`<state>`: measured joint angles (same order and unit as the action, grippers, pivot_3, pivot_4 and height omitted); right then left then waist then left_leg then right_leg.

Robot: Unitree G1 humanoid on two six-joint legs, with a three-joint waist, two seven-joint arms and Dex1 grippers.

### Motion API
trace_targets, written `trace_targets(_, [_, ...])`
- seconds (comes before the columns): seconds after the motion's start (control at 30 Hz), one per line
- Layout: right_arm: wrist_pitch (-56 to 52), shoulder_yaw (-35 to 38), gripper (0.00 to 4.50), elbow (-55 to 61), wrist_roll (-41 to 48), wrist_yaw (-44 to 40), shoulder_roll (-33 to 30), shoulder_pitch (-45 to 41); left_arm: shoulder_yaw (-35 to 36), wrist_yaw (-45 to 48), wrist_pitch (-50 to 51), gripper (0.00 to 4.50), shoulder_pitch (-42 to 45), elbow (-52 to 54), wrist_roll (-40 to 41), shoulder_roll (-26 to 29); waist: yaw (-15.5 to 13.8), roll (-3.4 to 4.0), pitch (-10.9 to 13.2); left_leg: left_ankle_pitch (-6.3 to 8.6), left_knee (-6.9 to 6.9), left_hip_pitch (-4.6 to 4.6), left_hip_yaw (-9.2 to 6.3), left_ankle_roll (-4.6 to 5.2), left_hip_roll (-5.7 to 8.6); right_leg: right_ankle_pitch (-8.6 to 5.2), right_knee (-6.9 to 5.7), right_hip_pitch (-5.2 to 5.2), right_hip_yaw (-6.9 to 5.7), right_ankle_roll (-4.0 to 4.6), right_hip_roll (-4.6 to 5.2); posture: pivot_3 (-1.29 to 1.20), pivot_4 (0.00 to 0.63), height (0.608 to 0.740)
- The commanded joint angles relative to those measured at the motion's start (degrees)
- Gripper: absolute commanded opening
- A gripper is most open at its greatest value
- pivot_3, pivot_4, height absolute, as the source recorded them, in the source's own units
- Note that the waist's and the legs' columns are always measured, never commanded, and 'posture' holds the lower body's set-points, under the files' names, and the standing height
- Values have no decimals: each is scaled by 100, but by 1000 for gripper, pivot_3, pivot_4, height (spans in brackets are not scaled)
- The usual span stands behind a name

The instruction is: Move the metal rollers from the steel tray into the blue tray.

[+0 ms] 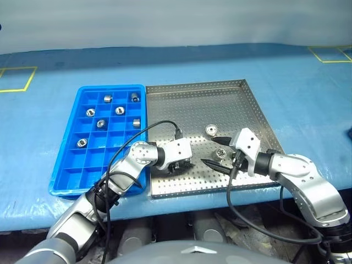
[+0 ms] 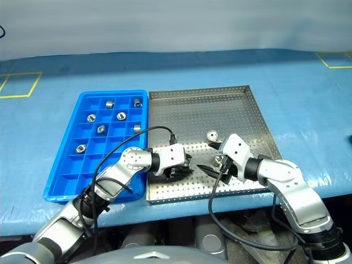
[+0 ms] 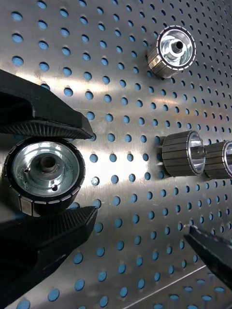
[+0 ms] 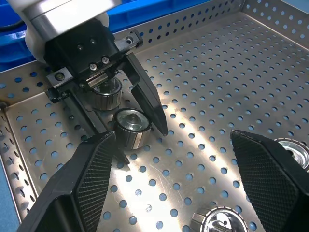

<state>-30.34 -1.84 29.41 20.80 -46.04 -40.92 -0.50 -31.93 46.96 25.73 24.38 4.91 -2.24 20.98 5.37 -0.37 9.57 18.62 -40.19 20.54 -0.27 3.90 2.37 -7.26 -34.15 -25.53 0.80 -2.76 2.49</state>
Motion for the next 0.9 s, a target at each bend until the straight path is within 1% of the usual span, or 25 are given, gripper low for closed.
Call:
trace_targets(0.03, [141,21,4015,25,1,-14,27,-59,433,-306,20,1966,8,195,82,-136,0,0,0,0,0,0,0,0,0,0,0,0,0,0,0,-243,150,740])
trace_targets(0.1, [149,16,4015,20,3,-26,39,-74,701,-480,107,1966,-19,329,192,-231,-3,0,0,0,0,1,0,0,0,1,0,-1,0,0,1,-243,150,740])
trace_targets(0.17, [162,-15,4015,-9,8,-50,63,-126,1126,-671,244,1966,-73,606,359,-272,0,0,0,0,0,1,-1,0,0,1,0,-1,-1,0,3,-229,150,740])
trace_targets(0.27, [187,-83,4015,-75,-19,-79,97,-208,1586,-813,416,1966,-140,980,572,-261,-10,0,0,0,0,2,-1,-2,-2,2,0,-3,0,1,10,-211,150,740])
trace_targets(0.33, [239,-192,4015,-167,-41,-115,151,-334,2097,-1009,618,1966,-171,1390,791,-251,-16,0,0,-2,0,2,-2,-6,-2,2,-2,-4,-1,1,10,-197,150,740])
trace_targets(0.43, [308,-311,4015,-270,-52,-162,199,-469,2591,-1286,886,1966,-235,1811,920,-163,-32,0,0,-7,0,2,-3,-15,-2,3,-3,-5,0,1,11,-176,150,740])
trace_targets(0.53, [379,-477,4015,-429,-64,-281,270,-678,3135,-1661,1266,1966,-547,2313,651,261,-59,1,0,-11,1,1,-4,-21,-1,3,-4,-4,-2,1,5,-139,150,740])
trace_targets(0.6, [418,-576,4015,-532,-67,-375,309,-806,3512,-1898,1722,1966,-821,2666,534,526,-58,0,0,-13,2,1,-4,-27,-2,3,-5,-7,-1,2,5,-110,150,740])
trace_targets(0.67, [436,-674,4015,-666,-71,-499,339,-963,3886,-2020,2344,1966,-1286,3150,435,881,-98,-4,3,-14,3,2,-8,-29,-2,1,-5,-7,-5,4,4,-76,150,740])
trace_targets(0.77, [471,-798,4015,-858,-109,-660,382,-1182,4330,-2089,2865,1966,-1962,3753,328,1263,-204,-10,5,-15,4,4,-11,-32,-1,0,-3,-7,-9,6,2,-28,150,740])
trace_targets(0.83, [526,-925,4015,-1022,-136,-822,413,-1385,4731,-2093,3195,1966,-2522,4245,308,1397,-280,-13,5,-14,4,6,-12,-31,1,0,2,-7,-11,6,6,12,150,740])
trace_targets(0.9, [577,-1042,4015,-1159,-143,-980,457,-1580,4980,-2071,3507,1966,-2937,4682,347,1453,-355,-18,6,-13,5,6,-14,-34,-1,-1,7,-7,-11,7,11,42,150,740])
